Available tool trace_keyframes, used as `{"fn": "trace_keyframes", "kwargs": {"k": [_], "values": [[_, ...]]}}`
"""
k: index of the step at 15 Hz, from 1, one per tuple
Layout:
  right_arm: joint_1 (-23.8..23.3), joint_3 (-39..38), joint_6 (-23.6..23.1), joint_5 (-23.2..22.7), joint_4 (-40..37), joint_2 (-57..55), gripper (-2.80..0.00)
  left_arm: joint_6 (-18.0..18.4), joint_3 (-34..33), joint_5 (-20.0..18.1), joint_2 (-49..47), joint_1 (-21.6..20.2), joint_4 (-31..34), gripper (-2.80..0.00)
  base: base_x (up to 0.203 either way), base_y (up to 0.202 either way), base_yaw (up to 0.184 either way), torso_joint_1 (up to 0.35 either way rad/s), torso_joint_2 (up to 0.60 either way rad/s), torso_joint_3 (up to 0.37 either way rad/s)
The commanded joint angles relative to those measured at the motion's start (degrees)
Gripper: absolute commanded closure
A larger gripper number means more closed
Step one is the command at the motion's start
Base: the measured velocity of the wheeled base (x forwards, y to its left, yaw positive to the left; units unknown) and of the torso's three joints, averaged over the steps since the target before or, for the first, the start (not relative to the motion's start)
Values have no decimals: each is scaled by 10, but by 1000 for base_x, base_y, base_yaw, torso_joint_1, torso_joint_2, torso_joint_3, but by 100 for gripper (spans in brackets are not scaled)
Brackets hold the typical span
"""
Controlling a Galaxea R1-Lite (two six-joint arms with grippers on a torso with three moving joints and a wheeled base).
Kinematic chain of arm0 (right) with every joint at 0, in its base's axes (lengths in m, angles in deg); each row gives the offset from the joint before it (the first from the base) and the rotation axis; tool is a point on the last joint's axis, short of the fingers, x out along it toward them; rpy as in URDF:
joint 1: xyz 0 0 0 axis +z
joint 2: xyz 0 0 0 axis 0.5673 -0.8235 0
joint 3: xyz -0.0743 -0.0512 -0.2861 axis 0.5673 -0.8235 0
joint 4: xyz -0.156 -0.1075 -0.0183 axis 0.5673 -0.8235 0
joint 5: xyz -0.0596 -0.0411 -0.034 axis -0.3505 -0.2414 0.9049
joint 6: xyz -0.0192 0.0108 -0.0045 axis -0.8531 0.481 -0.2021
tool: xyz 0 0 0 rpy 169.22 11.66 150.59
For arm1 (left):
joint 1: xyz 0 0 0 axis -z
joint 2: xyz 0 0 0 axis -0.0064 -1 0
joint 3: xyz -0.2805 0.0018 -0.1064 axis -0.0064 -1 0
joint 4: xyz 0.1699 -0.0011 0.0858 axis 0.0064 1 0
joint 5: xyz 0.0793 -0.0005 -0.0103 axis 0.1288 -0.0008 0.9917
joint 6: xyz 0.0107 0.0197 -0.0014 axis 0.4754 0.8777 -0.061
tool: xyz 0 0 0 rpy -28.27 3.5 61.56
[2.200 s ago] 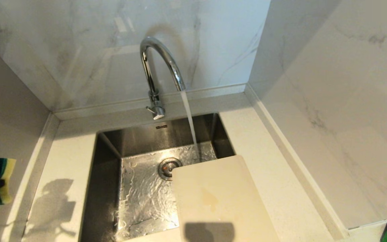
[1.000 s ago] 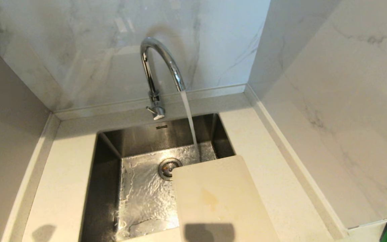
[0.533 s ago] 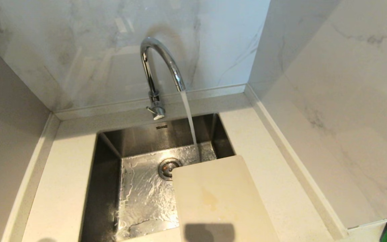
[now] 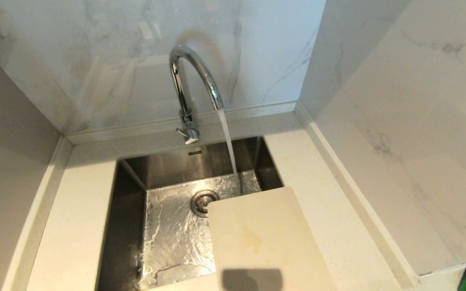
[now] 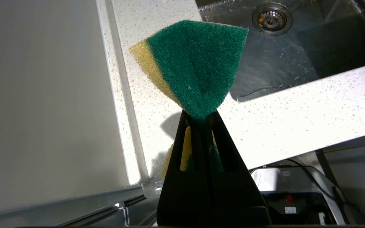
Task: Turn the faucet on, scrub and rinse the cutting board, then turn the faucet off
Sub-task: Pick up the cutting board
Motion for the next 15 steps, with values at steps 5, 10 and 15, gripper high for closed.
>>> {"fn": "trace_keyframes", "kwargs": {"k": [5, 10, 15], "values": [[0, 0, 0, 0, 0, 0, 0, -50, -9, 0, 12, 0, 0, 0, 0, 0, 0, 0, 0, 0], [0, 0, 0, 0, 1, -1, 0, -54, -9, 2, 12, 0, 0, 0, 0, 0, 0, 0, 0, 0], [0, 0, 0, 0, 0, -1, 0, -54, -9, 2, 12, 0, 0, 0, 0, 0, 0, 0, 0, 0]]}}
